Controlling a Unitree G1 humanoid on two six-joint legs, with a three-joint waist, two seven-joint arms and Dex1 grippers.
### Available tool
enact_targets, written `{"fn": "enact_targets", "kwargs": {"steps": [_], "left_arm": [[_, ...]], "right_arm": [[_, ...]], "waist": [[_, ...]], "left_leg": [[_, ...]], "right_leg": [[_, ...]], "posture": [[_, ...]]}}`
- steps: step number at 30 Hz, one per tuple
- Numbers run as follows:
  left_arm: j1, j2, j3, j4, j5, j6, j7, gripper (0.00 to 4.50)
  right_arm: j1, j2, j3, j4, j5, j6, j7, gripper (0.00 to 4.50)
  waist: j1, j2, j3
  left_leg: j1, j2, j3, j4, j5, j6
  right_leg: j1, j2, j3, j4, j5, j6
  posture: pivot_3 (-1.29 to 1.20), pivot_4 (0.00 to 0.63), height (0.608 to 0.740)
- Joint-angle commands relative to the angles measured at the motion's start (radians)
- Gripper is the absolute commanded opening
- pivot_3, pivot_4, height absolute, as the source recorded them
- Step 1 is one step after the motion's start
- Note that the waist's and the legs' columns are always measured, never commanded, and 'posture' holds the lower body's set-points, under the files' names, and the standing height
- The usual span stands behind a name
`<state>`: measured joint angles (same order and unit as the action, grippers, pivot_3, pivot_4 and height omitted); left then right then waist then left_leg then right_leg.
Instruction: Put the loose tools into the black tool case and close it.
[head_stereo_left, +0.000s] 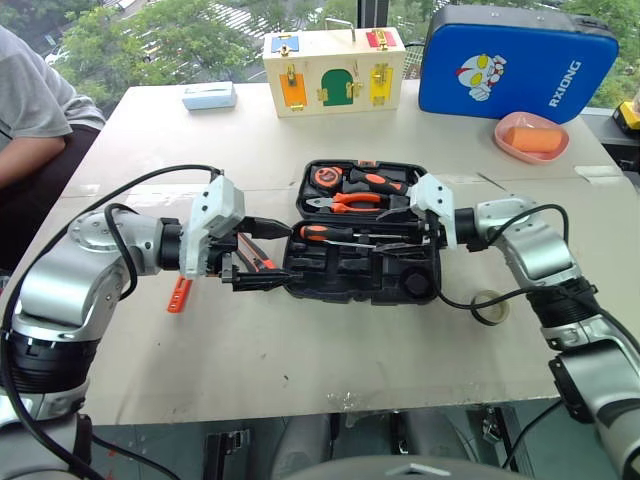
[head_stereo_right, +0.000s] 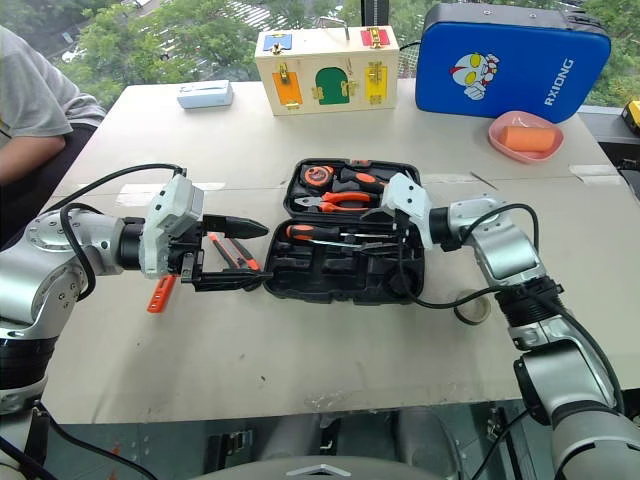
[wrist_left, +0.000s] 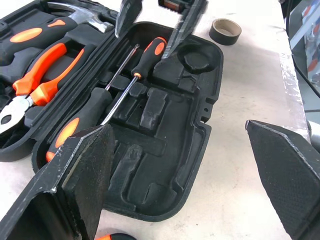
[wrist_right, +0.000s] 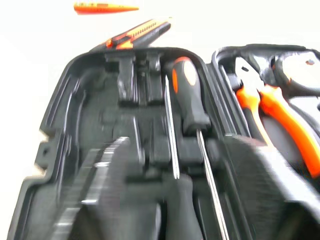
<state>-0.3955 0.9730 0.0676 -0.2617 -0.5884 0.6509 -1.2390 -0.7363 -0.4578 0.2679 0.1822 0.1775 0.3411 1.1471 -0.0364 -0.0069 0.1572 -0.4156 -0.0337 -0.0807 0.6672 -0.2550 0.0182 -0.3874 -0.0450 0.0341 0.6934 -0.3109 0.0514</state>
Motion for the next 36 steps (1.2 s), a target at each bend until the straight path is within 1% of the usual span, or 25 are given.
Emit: {"fn": "enact_targets", "kwargs": {"steps": [1,2,3,8,12,14,17,21,24,26,28,29,30,31,32,35,36], "left_arm": [[-0.014,0.004,0.012,-0.007,0.001,-0.014,0.003,4.50],[-0.013,0.005,0.012,-0.007,0.001,-0.015,0.003,4.50],[-0.012,0.006,0.012,-0.006,0.002,-0.016,0.002,4.50],[-0.009,0.007,0.015,-0.009,0.003,-0.013,0.003,4.50],[-0.009,0.005,0.013,-0.012,0.005,-0.011,0.006,4.50],[-0.008,0.004,0.011,-0.012,0.008,-0.013,0.007,4.50],[-0.003,0.004,0.010,-0.008,0.013,-0.014,0.010,4.50],[0.022,0.009,0.023,-0.010,0.012,0.004,0.026,4.50],[0.092,0.008,0.078,-0.032,-0.004,0.029,0.068,4.50],[0.191,-0.005,0.174,-0.071,-0.027,0.062,0.122,4.50],[0.274,-0.021,0.255,-0.105,-0.046,0.088,0.168,4.50],[0.357,-0.042,0.330,-0.133,-0.046,0.103,0.194,4.50],[0.447,-0.071,0.413,-0.164,-0.047,0.117,0.220,4.50],[0.530,-0.102,0.490,-0.193,-0.047,0.129,0.246,4.50],[0.601,-0.131,0.557,-0.219,-0.048,0.134,0.267,4.50],[0.778,-0.215,0.702,-0.275,-0.038,0.116,0.305,4.50],[0.832,-0.248,0.745,-0.283,-0.029,0.099,0.317,4.50]], "right_arm": [[-0.018,0.008,0.009,0.024,-0.038,-0.054,-0.022,0.79],[-0.018,0.011,0.014,0.036,-0.047,-0.063,-0.025,0.25],[-0.018,0.016,0.020,0.051,-0.058,-0.074,-0.031,0.05],[-0.015,0.029,0.058,0.125,-0.121,-0.147,-0.044,0.05],[0.004,0.015,0.110,0.170,-0.187,-0.209,-0.031,0.05],[0.011,0.012,0.130,0.204,-0.231,-0.238,-0.059,0.05],[0.014,0.016,0.127,0.221,-0.246,-0.268,-0.076,0.05],[0.008,0.062,0.034,0.146,-0.124,-0.217,-0.076,0.05],[-0.002,0.075,-0.049,0.029,0.001,-0.150,-0.047,0.05],[-0.006,0.054,-0.104,-0.082,0.108,-0.051,-0.015,0.05],[-0.005,0.031,-0.140,-0.158,0.183,0.029,0.009,0.05],[0.001,0.001,-0.156,-0.203,0.232,0.080,0.042,0.05],[0.010,-0.031,-0.167,-0.243,0.272,0.112,0.077,0.57],[0.017,-0.059,-0.175,-0.276,0.305,0.139,0.106,0.87],[0.024,-0.084,-0.178,-0.298,0.327,0.158,0.126,1.35],[0.032,-0.134,-0.176,-0.331,0.364,0.176,0.175,2.84],[0.030,-0.146,-0.177,-0.336,0.374,0.179,0.188,3.23]], "waist": [[0.000,0.000,0.000],[0.000,0.000,0.000],[-0.001,0.000,0.000],[-0.003,0.000,0.000],[-0.004,0.000,0.000],[-0.004,-0.001,-0.001],[-0.004,-0.003,-0.002],[-0.004,-0.003,-0.002],[-0.006,-0.001,-0.001],[-0.007,-0.001,-0.001],[-0.007,-0.002,-0.001],[-0.006,-0.002,-0.001],[-0.007,-0.002,-0.001],[-0.008,-0.002,-0.001],[-0.007,-0.002,-0.001],[-0.002,-0.003,-0.002],[0.001,-0.003,-0.002]], "left_leg": [[0.000,0.000,0.000,0.000,0.000,0.000],[0.000,0.000,0.000,0.000,0.000,0.000],[0.000,0.000,0.000,0.000,0.000,0.000],[0.000,0.000,0.000,0.000,0.000,0.000],[0.000,0.000,0.000,0.000,0.000,0.000],[0.001,0.000,0.000,0.000,0.000,0.000],[0.002,0.000,0.000,0.000,0.000,0.000],[0.002,0.000,0.000,0.001,0.000,0.000],[0.001,0.000,0.000,0.000,0.000,0.000],[0.000,0.000,0.001,-0.002,0.000,0.000],[-0.001,0.000,0.000,-0.003,0.000,0.000],[-0.001,0.000,0.000,-0.004,0.000,0.000],[-0.001,0.000,-0.001,-0.004,0.000,0.000],[-0.001,0.000,0.000,-0.006,0.000,0.000],[0.000,0.000,0.001,-0.008,0.000,0.000],[0.000,0.000,0.001,-0.009,-0.001,0.001],[0.001,0.000,0.001,-0.009,-0.003,0.004]], "right_leg": [[0.000,0.000,0.000,0.000,0.000,0.000],[0.000,0.000,0.000,0.000,0.000,0.000],[0.000,0.000,0.000,0.000,0.000,0.000],[0.000,0.000,0.000,0.000,0.000,0.000],[0.000,0.000,0.000,0.000,0.000,0.000],[0.000,0.000,0.000,0.001,0.000,0.000],[0.001,0.000,0.000,0.001,0.000,0.000],[0.001,0.000,0.001,0.002,0.000,0.000],[0.000,0.000,0.001,0.002,0.000,0.000],[-0.003,0.000,0.003,0.002,0.000,0.000],[-0.005,0.000,0.004,0.002,0.000,0.000],[-0.005,0.000,0.005,0.002,0.000,0.000],[-0.005,-0.001,0.006,0.001,0.000,0.000],[-0.005,-0.001,0.007,0.000,0.000,0.000],[-0.006,-0.002,0.007,-0.001,0.000,0.000],[-0.006,-0.003,0.006,-0.003,0.000,0.000],[-0.006,-0.003,0.006,-0.002,0.000,-0.001]], "posture": [[0.00,0.150,0.735],[0.00,0.150,0.735],[0.00,0.150,0.735],[0.00,0.150,0.735],[0.00,0.150,0.735],[0.00,0.150,0.735],[0.00,0.150,0.735],[0.00,0.150,0.735],[0.00,0.150,0.735],[0.00,0.150,0.735],[0.00,0.150,0.735],[0.00,0.150,0.735],[0.00,0.150,0.735],[0.00,0.150,0.735],[0.00,0.150,0.735],[0.00,0.150,0.735],[0.00,0.150,0.735]]}}
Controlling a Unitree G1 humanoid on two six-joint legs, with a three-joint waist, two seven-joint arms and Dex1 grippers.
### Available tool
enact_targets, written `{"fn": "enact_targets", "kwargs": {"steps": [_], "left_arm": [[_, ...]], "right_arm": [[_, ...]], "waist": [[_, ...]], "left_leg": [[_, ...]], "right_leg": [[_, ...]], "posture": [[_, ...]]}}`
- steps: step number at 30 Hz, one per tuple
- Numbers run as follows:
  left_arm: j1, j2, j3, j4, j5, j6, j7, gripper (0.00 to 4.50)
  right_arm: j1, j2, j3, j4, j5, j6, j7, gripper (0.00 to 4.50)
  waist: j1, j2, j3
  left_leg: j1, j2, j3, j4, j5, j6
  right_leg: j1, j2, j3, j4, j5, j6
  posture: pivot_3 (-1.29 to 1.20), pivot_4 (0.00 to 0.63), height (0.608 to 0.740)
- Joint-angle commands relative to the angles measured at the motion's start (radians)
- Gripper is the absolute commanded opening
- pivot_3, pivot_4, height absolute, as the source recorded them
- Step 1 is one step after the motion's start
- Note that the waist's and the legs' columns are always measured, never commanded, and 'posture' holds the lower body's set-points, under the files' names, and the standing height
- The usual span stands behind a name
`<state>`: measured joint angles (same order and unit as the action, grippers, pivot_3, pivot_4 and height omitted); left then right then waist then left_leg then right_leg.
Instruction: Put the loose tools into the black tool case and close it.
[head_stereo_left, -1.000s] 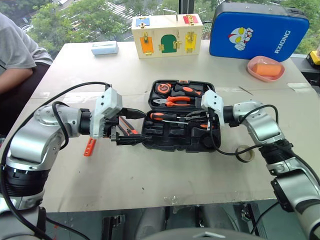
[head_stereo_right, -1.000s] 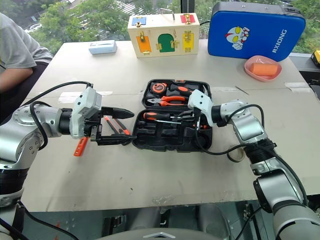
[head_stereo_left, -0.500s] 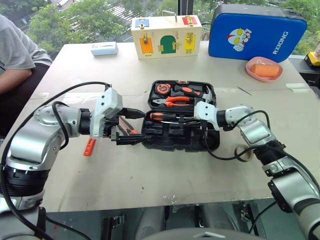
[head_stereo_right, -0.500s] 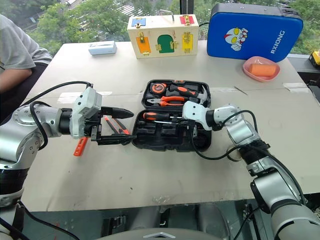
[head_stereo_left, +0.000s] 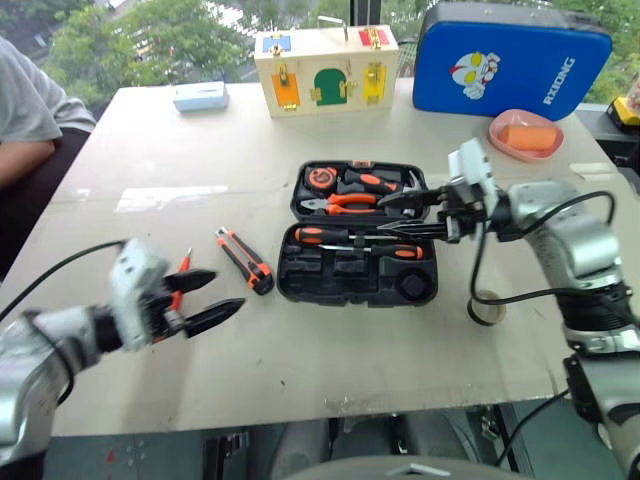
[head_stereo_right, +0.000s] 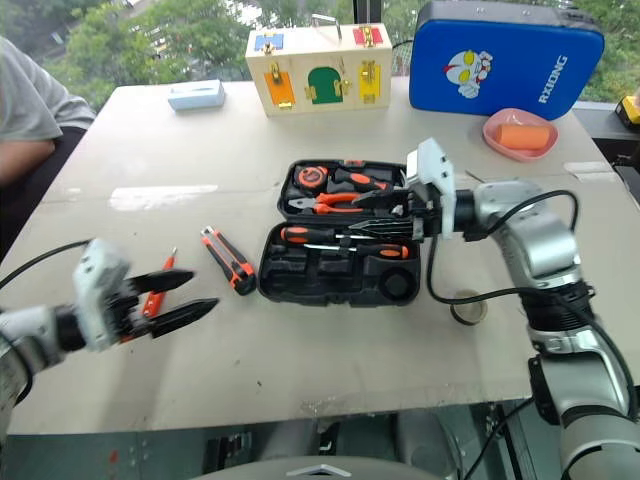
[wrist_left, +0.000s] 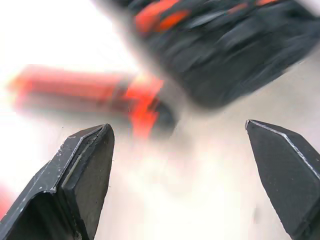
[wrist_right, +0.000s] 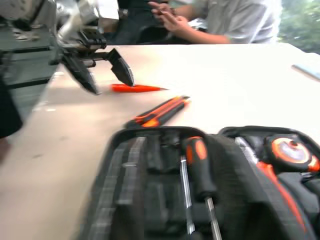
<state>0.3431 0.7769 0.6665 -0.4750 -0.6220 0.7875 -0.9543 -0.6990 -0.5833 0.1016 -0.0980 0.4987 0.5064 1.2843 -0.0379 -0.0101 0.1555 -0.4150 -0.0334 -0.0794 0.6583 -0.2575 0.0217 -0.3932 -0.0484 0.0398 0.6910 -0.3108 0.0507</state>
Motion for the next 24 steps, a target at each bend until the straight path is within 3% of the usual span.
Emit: {"fn": "enact_targets", "kwargs": {"steps": [1,3,6,10,19,24], "left_arm": [[0.129,-0.074,0.172,-0.075,0.009,-0.051,0.042,4.50],[0.219,-0.134,0.233,-0.064,0.029,-0.095,0.057,4.50],[0.300,-0.183,0.270,-0.039,0.049,-0.134,0.077,4.50],[0.293,-0.168,0.243,-0.018,0.054,-0.120,0.124,4.50],[-0.079,0.065,0.013,0.118,0.057,0.215,0.325,4.50],[-0.273,0.120,-0.144,0.206,0.083,0.302,0.386,4.50]], "right_arm": [[-0.009,-0.028,-0.011,-0.059,0.059,0.017,0.058,3.74],[-0.015,-0.040,-0.019,-0.066,0.078,0.027,0.074,4.48],[-0.012,-0.059,-0.027,-0.084,0.105,0.030,0.097,4.48],[0.008,-0.084,-0.031,-0.119,0.132,0.038,0.116,4.48],[0.054,-0.088,-0.035,-0.216,0.146,0.041,0.040,4.48],[0.087,-0.096,-0.039,-0.274,0.168,0.053,0.004,4.48]], "waist": [[0.004,0.000,0.000],[0.008,0.000,0.000],[0.019,-0.001,0.000],[0.034,-0.001,-0.001],[0.045,-0.003,-0.002],[0.031,-0.004,-0.003]], "left_leg": [[0.001,0.000,0.000,0.000,0.000,0.001],[0.001,0.000,0.001,0.000,0.000,0.001],[0.001,-0.001,0.001,0.001,-0.001,0.001],[0.001,0.000,-0.001,0.000,-0.001,0.001],[0.000,-0.001,-0.003,-0.001,-0.001,0.000],[0.000,-0.001,-0.001,-0.002,0.002,-0.004]], "right_leg": [[0.001,-0.001,0.000,0.000,0.000,0.000],[0.001,-0.002,0.000,0.000,0.001,-0.001],[0.002,-0.002,-0.001,-0.001,0.001,-0.002],[0.002,-0.002,-0.003,-0.003,0.001,-0.002],[0.001,-0.002,-0.004,-0.003,0.002,-0.003],[0.000,-0.002,-0.003,-0.004,0.002,-0.002]], "posture": [[0.00,0.150,0.735],[0.00,0.150,0.735],[0.00,0.150,0.735],[0.00,0.150,0.735],[0.00,0.150,0.735],[0.00,0.150,0.735]]}}
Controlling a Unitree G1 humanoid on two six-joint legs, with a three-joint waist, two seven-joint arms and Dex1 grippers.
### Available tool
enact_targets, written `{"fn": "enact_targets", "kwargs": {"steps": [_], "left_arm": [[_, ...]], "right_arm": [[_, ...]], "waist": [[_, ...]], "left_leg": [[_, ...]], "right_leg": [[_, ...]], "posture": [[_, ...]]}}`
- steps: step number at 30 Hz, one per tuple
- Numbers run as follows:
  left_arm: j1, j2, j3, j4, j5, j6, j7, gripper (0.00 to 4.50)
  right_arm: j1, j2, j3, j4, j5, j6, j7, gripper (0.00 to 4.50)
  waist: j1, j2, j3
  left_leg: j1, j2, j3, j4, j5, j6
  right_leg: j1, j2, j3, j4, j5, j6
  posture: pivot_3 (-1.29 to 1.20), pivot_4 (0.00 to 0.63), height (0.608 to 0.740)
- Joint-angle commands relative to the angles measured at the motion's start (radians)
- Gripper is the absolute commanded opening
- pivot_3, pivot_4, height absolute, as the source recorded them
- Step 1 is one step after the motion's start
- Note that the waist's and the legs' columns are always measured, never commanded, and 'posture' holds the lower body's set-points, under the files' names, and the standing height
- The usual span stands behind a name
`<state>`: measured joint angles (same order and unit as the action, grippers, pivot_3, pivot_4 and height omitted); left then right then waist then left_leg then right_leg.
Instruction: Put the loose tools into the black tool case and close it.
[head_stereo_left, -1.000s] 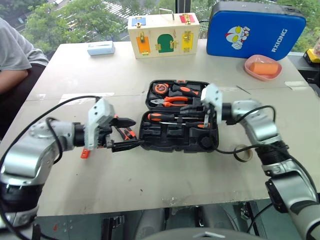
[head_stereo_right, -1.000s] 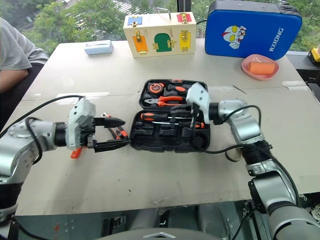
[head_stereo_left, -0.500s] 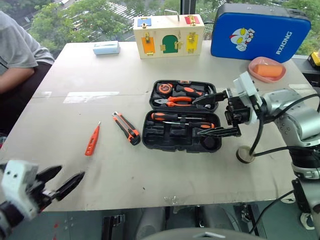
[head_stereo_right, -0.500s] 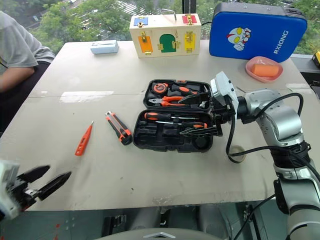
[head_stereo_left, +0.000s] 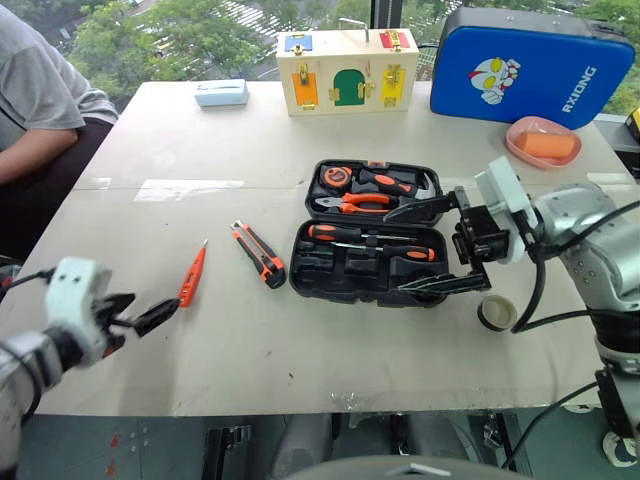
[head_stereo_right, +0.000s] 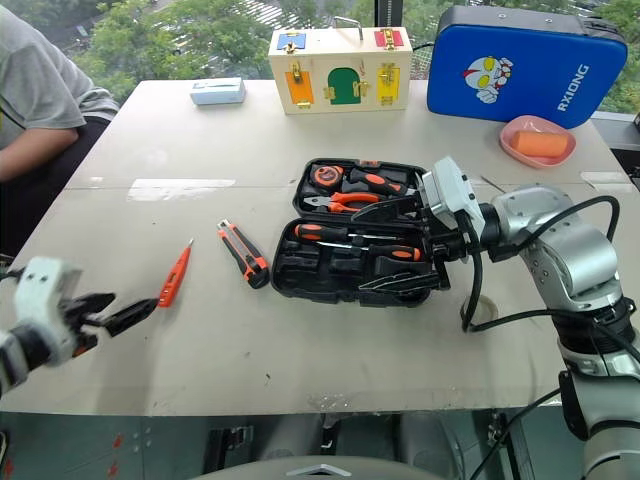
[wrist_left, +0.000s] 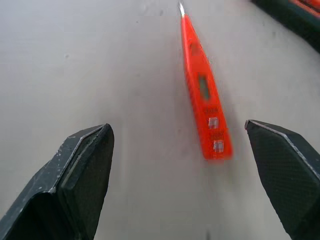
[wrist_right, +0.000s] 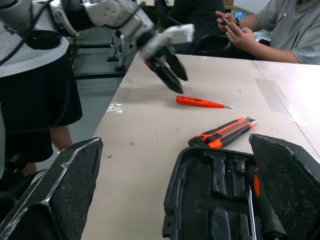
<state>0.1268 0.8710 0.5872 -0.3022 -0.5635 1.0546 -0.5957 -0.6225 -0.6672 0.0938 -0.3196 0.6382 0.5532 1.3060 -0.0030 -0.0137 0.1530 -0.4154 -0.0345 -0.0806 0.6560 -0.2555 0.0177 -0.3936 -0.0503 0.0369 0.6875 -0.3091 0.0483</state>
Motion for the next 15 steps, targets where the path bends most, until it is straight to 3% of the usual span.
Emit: {"fn": "enact_targets", "kwargs": {"steps": [1,3,12,15], "left_arm": [[-0.091,0.031,-0.102,0.055,0.035,0.040,0.033,4.50],[-0.138,0.037,-0.152,0.095,0.055,0.043,0.042,4.50],[-0.198,0.023,-0.225,0.187,0.085,0.042,0.031,0.57],[-0.194,0.028,-0.231,0.197,0.100,0.020,0.025,0.55]], "right_arm": [[0.015,-0.013,-0.032,-0.062,0.034,0.009,-0.023,4.48],[0.020,-0.016,-0.033,-0.075,0.040,0.015,-0.033,4.48],[0.034,-0.041,-0.035,-0.099,0.048,0.012,-0.053,4.50],[0.044,-0.054,-0.035,-0.101,0.039,0.003,-0.052,4.50]], "waist": [[-0.007,0.000,0.000],[-0.011,0.000,0.000],[-0.008,0.001,-0.001],[-0.008,0.001,-0.001]], "left_leg": [[0.000,0.000,0.000,-0.001,0.000,0.000],[0.000,0.000,0.000,-0.002,0.000,-0.001],[0.001,0.000,0.001,-0.003,0.001,-0.001],[0.001,0.000,0.001,-0.003,0.001,-0.001]], "right_leg": [[0.000,0.000,0.001,0.000,0.000,0.000],[-0.001,0.000,0.000,0.000,0.000,0.000],[-0.001,0.000,0.001,0.001,0.000,0.000],[-0.001,-0.001,0.001,0.001,0.000,0.000]], "posture": [[0.00,0.150,0.735],[0.00,0.150,0.735],[0.00,0.150,0.735],[0.00,0.150,0.735]]}}
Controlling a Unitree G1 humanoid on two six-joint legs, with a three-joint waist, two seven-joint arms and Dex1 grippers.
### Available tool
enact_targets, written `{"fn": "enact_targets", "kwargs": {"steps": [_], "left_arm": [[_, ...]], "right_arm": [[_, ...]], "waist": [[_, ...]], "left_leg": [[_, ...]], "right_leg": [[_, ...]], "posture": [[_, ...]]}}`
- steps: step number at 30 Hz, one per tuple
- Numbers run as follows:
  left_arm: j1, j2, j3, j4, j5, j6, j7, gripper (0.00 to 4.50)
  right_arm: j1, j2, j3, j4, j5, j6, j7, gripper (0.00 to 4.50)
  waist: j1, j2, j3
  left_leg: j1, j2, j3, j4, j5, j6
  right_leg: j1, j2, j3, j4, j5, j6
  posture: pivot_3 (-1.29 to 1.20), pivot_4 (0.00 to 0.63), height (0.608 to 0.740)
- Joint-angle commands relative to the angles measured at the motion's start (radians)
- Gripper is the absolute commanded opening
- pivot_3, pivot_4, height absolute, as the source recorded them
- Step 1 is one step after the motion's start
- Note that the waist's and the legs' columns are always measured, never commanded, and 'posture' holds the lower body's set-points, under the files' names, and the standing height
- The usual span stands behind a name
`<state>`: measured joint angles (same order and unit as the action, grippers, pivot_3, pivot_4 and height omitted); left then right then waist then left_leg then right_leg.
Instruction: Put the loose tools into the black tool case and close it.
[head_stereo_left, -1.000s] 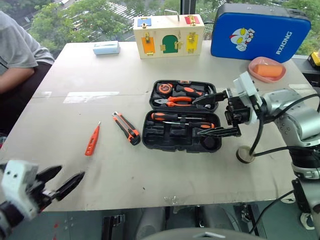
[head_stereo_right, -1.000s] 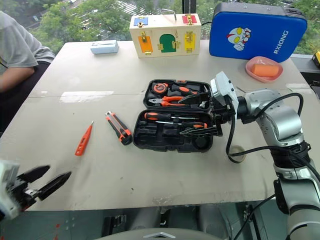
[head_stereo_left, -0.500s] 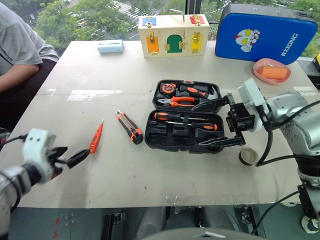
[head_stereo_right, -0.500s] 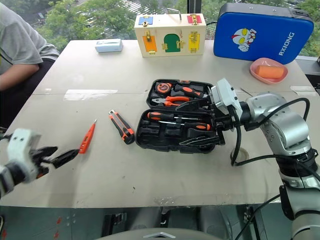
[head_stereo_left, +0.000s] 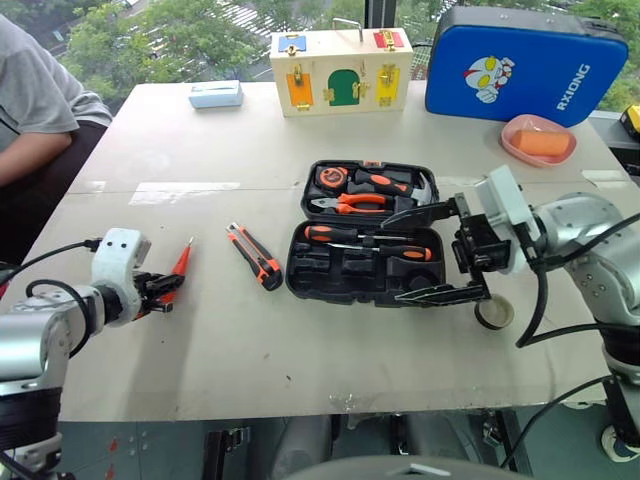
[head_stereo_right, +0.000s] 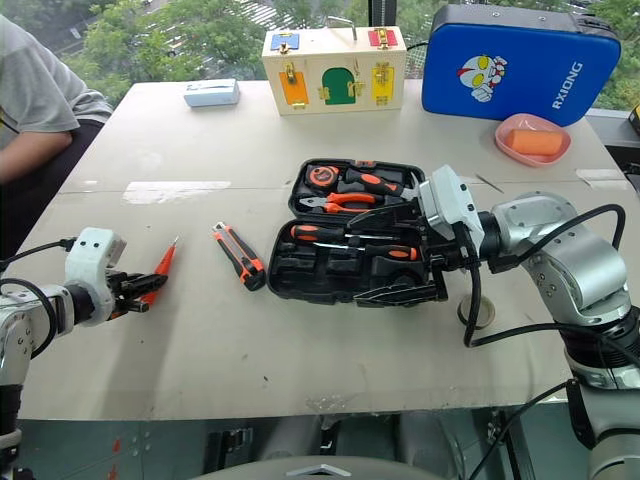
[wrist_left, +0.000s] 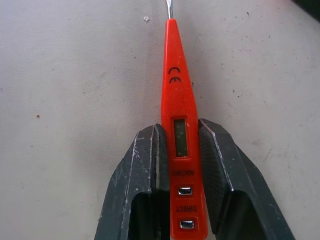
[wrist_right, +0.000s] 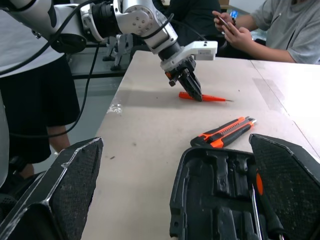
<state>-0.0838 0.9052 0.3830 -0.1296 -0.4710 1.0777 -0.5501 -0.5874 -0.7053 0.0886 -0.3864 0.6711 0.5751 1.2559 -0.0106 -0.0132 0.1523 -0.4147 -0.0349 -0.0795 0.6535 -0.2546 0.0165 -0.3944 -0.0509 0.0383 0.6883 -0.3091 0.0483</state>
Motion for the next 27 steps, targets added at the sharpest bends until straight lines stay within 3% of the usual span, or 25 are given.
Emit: {"fn": "enact_targets", "kwargs": {"steps": [1,4,7,10,12,14,20,27], "left_arm": [[0.017,0.005,-0.022,0.031,0.012,-0.024,-0.033,0.55],[0.000,0.059,-0.008,0.048,0.019,-0.101,-0.104,0.55],[-0.044,0.167,-0.028,0.028,0.015,-0.299,-0.323,0.55],[-0.117,0.265,-0.109,0.003,-0.003,-0.488,-0.598,0.55],[-0.243,0.283,-0.216,0.034,0.007,-0.549,-0.728,0.55],[-0.380,0.258,-0.326,0.085,0.049,-0.596,-0.802,0.55],[-0.790,0.004,-0.671,0.396,0.293,-0.801,-0.966,0.55],[-0.967,-0.191,-0.829,0.721,0.443,-1.023,-1.062,0.55]], "right_arm": [[0.016,-0.027,-0.031,-0.035,0.005,-0.017,0.002,4.50],[0.043,-0.063,-0.039,-0.039,0.012,-0.009,0.015,4.50],[0.091,-0.115,-0.058,-0.050,0.032,0.008,0.038,4.50],[0.153,-0.152,-0.078,-0.079,0.035,0.003,0.041,4.50],[0.190,-0.162,-0.087,-0.097,0.032,-0.003,0.026,4.50],[0.216,-0.163,-0.092,-0.111,0.023,-0.012,0.008,4.50],[0.280,-0.162,-0.119,-0.177,0.003,-0.009,-0.076,4.50],[0.375,-0.168,-0.172,-0.282,0.031,0.032,-0.184,4.50]], "waist": [[0.000,0.000,0.000],[-0.001,0.000,0.000],[0.002,-0.002,0.001],[0.012,-0.004,0.001],[0.015,-0.002,0.001],[0.018,0.000,0.000],[0.023,-0.001,0.001],[-0.009,-0.002,0.001]], "left_leg": [[0.000,0.000,0.000,0.000,0.000,0.000],[0.000,0.000,0.000,0.000,0.000,0.000],[-0.001,0.000,0.000,0.000,0.000,0.000],[-0.002,0.000,-0.002,0.000,0.000,-0.001],[-0.002,0.000,-0.001,0.000,0.000,-0.001],[-0.001,0.000,0.000,-0.001,0.000,-0.001],[-0.003,-0.001,-0.002,0.003,0.001,0.000],[-0.004,0.000,-0.004,0.008,0.000,0.000]], "right_leg": [[0.000,0.000,0.000,0.000,0.000,0.000],[0.000,0.000,0.000,0.000,0.000,0.000],[0.000,0.000,-0.001,0.000,0.000,0.000],[0.000,-0.001,-0.003,-0.003,0.000,0.000],[0.001,-0.002,-0.003,-0.005,0.000,-0.001],[0.003,-0.001,-0.002,-0.008,0.000,0.000],[0.005,0.005,-0.010,-0.007,0.000,0.000],[0.006,0.005,-0.011,-0.006,0.000,0.001]], "posture": [[0.00,0.150,0.735],[0.00,0.150,0.735],[0.00,0.150,0.735],[0.00,0.150,0.735],[0.00,0.150,0.735],[0.00,0.150,0.735],[0.00,0.150,0.735],[0.00,0.150,0.735]]}}
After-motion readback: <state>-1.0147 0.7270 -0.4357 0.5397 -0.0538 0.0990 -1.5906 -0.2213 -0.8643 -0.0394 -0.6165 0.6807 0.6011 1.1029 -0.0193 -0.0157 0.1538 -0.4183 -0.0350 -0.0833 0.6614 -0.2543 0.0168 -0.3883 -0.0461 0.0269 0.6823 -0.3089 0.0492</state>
